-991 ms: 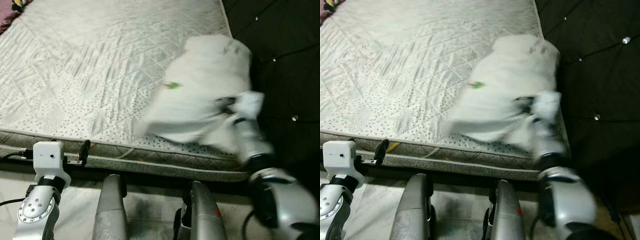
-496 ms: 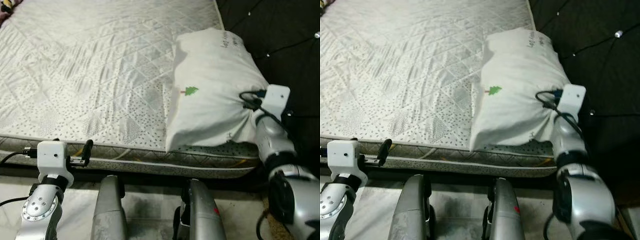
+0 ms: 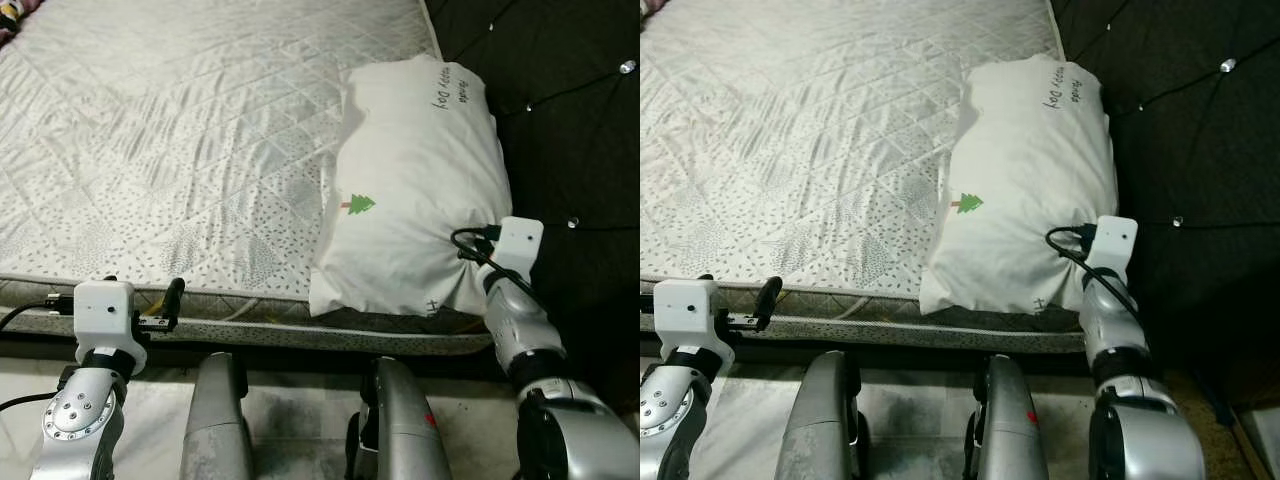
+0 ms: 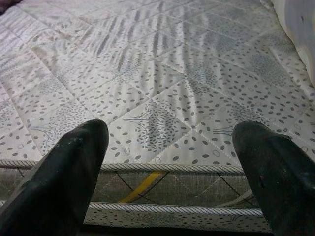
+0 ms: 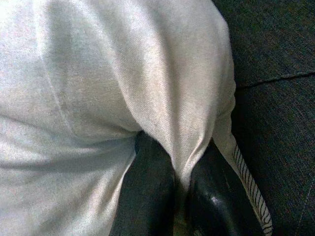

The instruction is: Clean up the room

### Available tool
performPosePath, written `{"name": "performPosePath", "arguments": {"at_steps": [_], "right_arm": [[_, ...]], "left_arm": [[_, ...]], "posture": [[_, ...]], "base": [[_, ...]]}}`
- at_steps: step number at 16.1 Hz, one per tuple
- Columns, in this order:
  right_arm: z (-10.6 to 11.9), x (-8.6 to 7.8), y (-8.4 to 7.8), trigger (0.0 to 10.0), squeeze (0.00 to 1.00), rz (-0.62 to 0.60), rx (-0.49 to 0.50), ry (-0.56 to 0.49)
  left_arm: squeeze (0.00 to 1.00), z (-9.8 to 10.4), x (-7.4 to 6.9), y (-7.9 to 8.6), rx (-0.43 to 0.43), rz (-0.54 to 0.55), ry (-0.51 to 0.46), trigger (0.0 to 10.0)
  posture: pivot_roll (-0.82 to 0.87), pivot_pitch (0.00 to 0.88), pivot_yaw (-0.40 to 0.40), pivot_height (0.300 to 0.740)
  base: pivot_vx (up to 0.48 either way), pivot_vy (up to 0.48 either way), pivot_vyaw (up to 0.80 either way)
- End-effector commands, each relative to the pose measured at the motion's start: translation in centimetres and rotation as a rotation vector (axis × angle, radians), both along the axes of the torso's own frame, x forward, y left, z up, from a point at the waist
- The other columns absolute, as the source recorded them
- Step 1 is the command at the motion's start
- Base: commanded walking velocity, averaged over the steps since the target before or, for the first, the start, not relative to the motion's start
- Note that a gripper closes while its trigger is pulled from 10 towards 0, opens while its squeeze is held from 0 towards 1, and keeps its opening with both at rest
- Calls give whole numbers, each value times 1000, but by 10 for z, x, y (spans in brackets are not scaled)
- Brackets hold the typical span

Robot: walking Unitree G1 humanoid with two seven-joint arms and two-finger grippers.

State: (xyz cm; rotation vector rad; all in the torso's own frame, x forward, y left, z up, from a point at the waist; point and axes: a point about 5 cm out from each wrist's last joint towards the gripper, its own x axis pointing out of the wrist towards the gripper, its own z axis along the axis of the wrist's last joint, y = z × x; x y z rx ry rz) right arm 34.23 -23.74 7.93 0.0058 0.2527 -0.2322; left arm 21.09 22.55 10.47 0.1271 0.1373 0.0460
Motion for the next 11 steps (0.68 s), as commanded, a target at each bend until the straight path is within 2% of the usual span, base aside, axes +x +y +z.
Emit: {"name": "performPosePath", "arguments": {"at_steps": [1, 3, 5, 6, 9, 10, 11], "right_arm": [[11, 9, 4, 0, 0, 40, -23, -20], [29, 19, -9, 0, 0, 12, -76, -24], [38, 21, -20, 0, 0, -38, -91, -40], [52, 17, -50, 0, 0, -169, -143, -49], [53, 8, -73, 0, 0, -273, -192, -39], [46, -1, -82, 0, 0, -306, -239, -3], [44, -3, -83, 0, 0, -311, -241, 4]], "left_arm": [[0, -2, -1, 1, 10, -5, 12, 10000], [0, -1, -1, 1, 15, 1, 7, 10000], [0, -1, -2, 2, 16, 9, 6, 10000], [0, -2, -5, 3, 16, 17, 9, 10000], [0, -2, -5, 3, 16, 17, 12, 10000], [0, -2, -4, 2, 15, 15, 11, 10000], [0, -2, -4, 2, 15, 14, 11, 10000]], "posture": [[165, 114, -45, 605], [177, 110, -54, 605], [180, 110, -57, 605], [183, 110, -61, 605], [177, 112, -59, 605], [177, 112, -59, 605], [170, 115, -53, 605]], "base": [[0, 0, 0], [0, 0, 0], [0, 0, 0], [0, 0, 0], [0, 0, 0], [0, 0, 0], [0, 0, 0]]}}
